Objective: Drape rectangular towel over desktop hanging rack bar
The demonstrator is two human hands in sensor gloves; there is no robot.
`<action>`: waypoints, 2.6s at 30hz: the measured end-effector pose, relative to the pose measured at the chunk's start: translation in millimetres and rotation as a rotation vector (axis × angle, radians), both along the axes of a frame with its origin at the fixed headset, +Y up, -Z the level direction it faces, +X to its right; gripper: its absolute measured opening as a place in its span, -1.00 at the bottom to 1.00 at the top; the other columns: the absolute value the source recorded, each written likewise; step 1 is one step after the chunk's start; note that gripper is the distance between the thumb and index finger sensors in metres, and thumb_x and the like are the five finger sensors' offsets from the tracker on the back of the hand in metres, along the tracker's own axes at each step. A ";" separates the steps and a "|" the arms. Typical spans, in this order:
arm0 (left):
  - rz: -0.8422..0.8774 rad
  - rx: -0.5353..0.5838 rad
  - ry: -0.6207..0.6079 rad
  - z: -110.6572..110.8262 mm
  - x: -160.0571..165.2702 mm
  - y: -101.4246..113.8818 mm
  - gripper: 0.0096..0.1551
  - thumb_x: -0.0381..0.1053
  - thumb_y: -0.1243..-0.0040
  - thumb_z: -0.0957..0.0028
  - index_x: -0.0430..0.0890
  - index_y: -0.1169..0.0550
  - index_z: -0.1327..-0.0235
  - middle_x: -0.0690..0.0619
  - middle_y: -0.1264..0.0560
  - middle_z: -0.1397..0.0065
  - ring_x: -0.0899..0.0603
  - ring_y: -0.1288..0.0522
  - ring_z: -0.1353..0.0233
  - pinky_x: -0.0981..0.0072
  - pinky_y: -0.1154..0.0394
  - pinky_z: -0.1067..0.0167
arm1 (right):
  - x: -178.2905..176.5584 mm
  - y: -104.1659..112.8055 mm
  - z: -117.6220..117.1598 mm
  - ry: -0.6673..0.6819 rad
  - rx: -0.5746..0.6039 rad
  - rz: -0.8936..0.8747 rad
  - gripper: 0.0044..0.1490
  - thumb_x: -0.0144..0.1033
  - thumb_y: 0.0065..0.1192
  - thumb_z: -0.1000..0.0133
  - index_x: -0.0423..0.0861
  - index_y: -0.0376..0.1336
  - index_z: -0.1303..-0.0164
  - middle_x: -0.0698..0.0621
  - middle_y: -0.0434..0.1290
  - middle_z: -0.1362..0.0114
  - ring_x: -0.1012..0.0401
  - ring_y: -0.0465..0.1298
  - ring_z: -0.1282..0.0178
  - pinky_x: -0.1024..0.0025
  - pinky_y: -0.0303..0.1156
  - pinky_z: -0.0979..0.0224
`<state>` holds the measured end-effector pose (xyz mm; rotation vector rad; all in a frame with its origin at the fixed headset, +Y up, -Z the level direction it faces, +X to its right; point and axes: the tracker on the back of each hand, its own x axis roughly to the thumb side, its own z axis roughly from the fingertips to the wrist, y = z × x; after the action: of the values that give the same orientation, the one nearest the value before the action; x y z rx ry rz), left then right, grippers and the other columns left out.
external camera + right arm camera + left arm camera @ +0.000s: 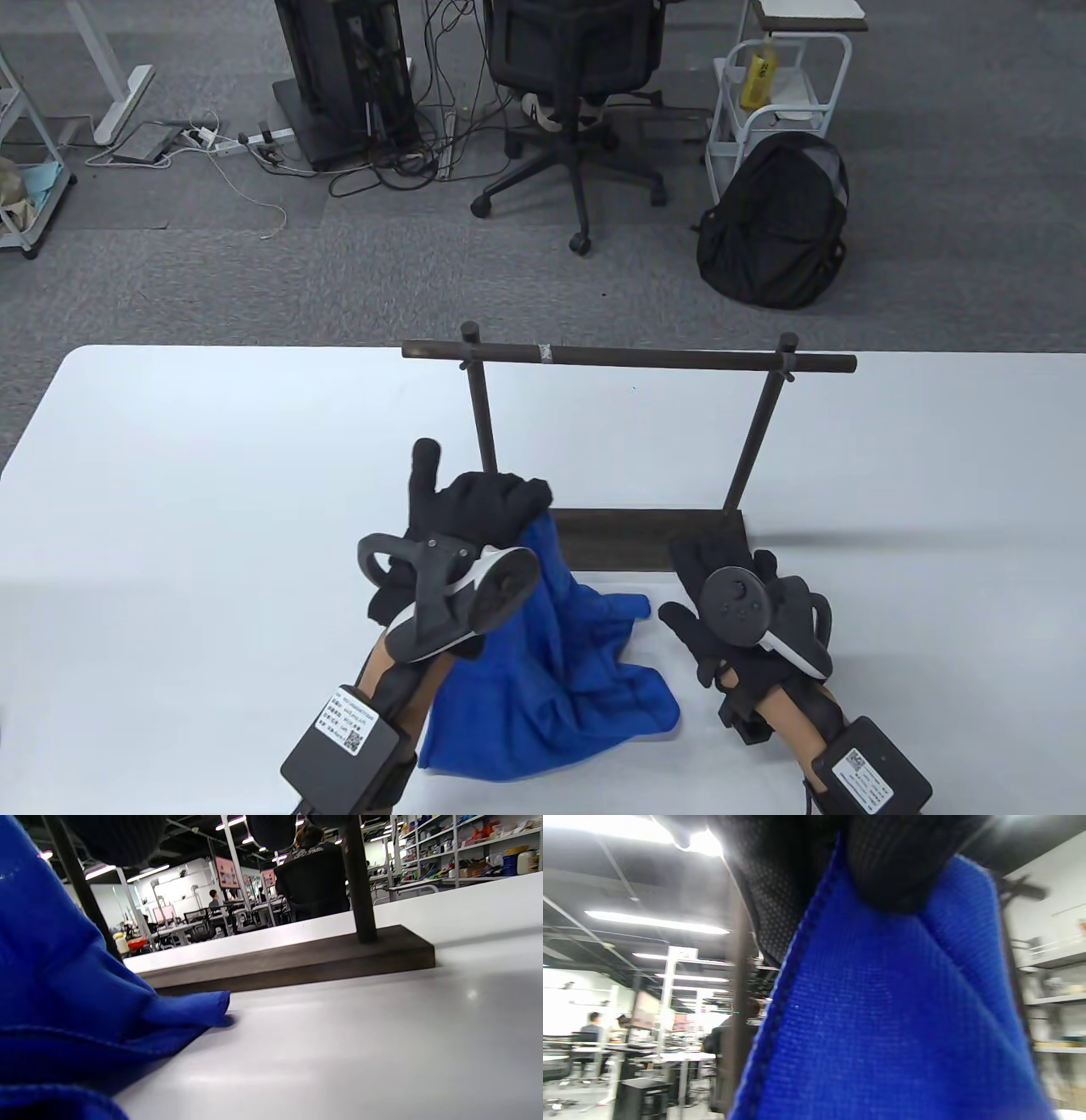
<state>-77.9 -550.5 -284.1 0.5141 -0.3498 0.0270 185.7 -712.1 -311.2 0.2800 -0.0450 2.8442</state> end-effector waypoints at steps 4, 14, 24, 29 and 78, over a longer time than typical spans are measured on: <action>-0.024 -0.080 -0.119 8.2 43.5 25.9 -0.65 0.07 -0.26 0.05 0.43 -0.60 0.03 0.29 -0.73 -0.16 0.03 -0.81 -0.23 -0.30 -0.20 -0.54 | 22.4 3.1 -3.9 -0.039 -0.021 -0.120 -0.07 0.04 0.23 -0.01 0.21 -0.12 -0.52 -0.01 0.16 -0.70 -0.15 0.11 -0.72 -0.31 0.00 -0.54; -0.048 -0.065 -0.206 29.8 83.2 55.8 -0.65 0.06 -0.27 0.05 0.43 -0.60 0.03 0.29 -0.73 -0.17 0.03 -0.80 -0.24 -0.31 -0.19 -0.54 | 69.3 -6.3 -20.0 0.137 -0.402 -0.591 -0.03 -0.07 0.35 -0.02 0.31 -0.13 -0.52 0.01 0.05 -0.76 -0.20 -0.04 -0.74 -0.36 -0.07 -0.53; -0.036 -0.049 -0.185 30.1 78.2 58.9 -0.65 0.07 -0.27 0.05 0.43 -0.61 0.03 0.29 -0.73 -0.17 0.03 -0.80 -0.24 -0.31 -0.19 -0.54 | 35.0 -34.6 -16.8 0.353 -0.727 -0.497 0.04 -0.09 0.48 0.02 0.22 -0.09 -0.55 0.00 0.30 -0.64 -0.19 0.01 -0.74 -0.40 -0.14 -0.51; -0.039 -0.027 -0.163 30.3 70.3 61.5 -0.65 0.07 -0.27 0.05 0.43 -0.61 0.03 0.29 -0.73 -0.17 0.03 -0.80 -0.24 -0.31 -0.20 -0.54 | 29.6 -28.0 -22.0 0.241 -0.555 -0.531 -0.20 -0.26 0.50 0.06 0.10 0.20 -0.41 0.10 0.67 -0.10 0.02 0.47 -0.53 -0.33 0.02 -0.50; 0.548 0.266 0.211 5.8 -110.2 17.9 -0.65 0.15 -0.33 0.06 0.40 -0.66 0.00 0.29 -0.77 -0.09 0.05 -0.83 -0.16 -0.23 -0.33 -0.51 | 102.9 222.7 16.9 -0.064 0.574 -0.528 -0.50 -0.15 0.51 0.09 0.06 0.50 -0.07 0.09 0.70 0.02 0.08 0.57 -0.42 -0.23 0.16 -0.53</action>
<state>-188.1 -532.6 -278.2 0.8573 0.0041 0.4588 288.6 -489.4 -294.3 0.2436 -0.8249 2.2540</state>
